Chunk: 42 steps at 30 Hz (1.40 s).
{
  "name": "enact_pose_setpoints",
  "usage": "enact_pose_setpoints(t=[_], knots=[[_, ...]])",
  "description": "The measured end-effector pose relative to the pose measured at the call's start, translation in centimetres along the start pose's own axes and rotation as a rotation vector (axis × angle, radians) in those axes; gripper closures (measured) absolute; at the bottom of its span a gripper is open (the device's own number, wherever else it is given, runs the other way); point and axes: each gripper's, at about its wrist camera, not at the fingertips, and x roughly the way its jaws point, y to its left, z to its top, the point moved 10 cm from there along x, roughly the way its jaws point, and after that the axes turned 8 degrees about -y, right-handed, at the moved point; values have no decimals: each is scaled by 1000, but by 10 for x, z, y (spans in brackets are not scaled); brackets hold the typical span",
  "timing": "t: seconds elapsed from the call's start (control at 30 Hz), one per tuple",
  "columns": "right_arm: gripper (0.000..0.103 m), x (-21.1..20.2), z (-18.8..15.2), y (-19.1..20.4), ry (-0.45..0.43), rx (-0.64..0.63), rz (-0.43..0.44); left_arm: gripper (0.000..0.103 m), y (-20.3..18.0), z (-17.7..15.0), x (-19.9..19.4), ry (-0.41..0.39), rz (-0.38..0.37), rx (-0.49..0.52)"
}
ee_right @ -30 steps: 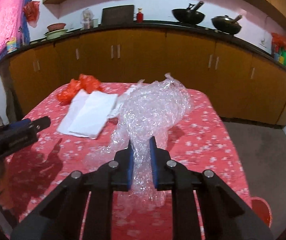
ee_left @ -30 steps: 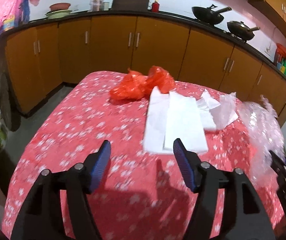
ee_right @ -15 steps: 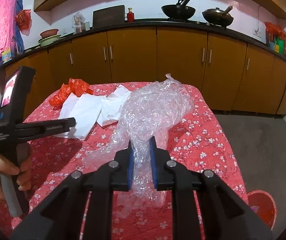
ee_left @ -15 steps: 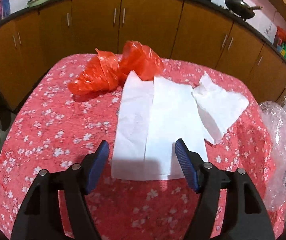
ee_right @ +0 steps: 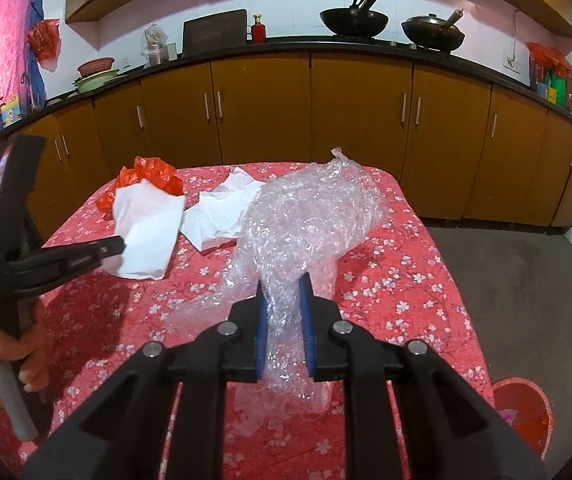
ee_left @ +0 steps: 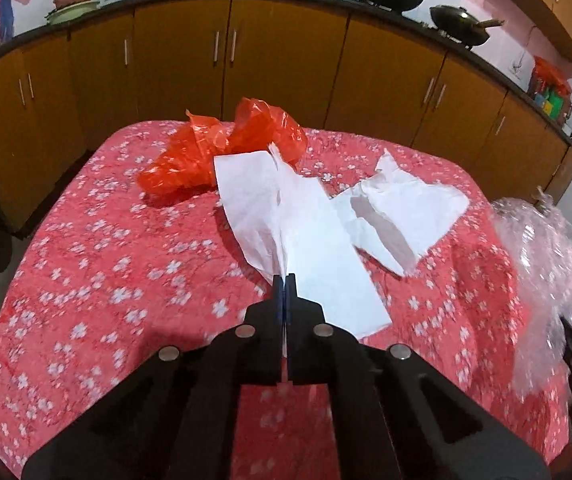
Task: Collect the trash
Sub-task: 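Grasp the bubble wrap with the right gripper while the left gripper grasps white paper, then lift the bubble wrap and white paper off the table with both grippers, then carry the bubble wrap and white paper over the orange basket with both grippers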
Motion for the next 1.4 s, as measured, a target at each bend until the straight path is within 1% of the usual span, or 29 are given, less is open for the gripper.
enact_pose_setpoints(t=[0.2,0.47,0.77,1.1,1.2,1.3,1.4], knots=[[88,-6,1,2,-7,10,1,102,3,-6,-26,-29,-15,21],[88,-25,9,0,-34,7,-5,102,-17,-2,-60,-81,-40,57],[88,-54,17,-15,-76,17,-19,102,-42,4,-87,-127,-65,98],[88,-84,25,-51,-121,48,-55,102,-84,14,-108,-178,-94,162],[88,-90,25,-62,-130,55,-73,102,-97,14,-110,-183,-108,174],[88,-98,24,-82,-140,63,-100,102,-112,12,-111,-184,-126,189],[88,-104,21,-100,-144,75,-128,102,-134,9,-111,-183,-153,207]])
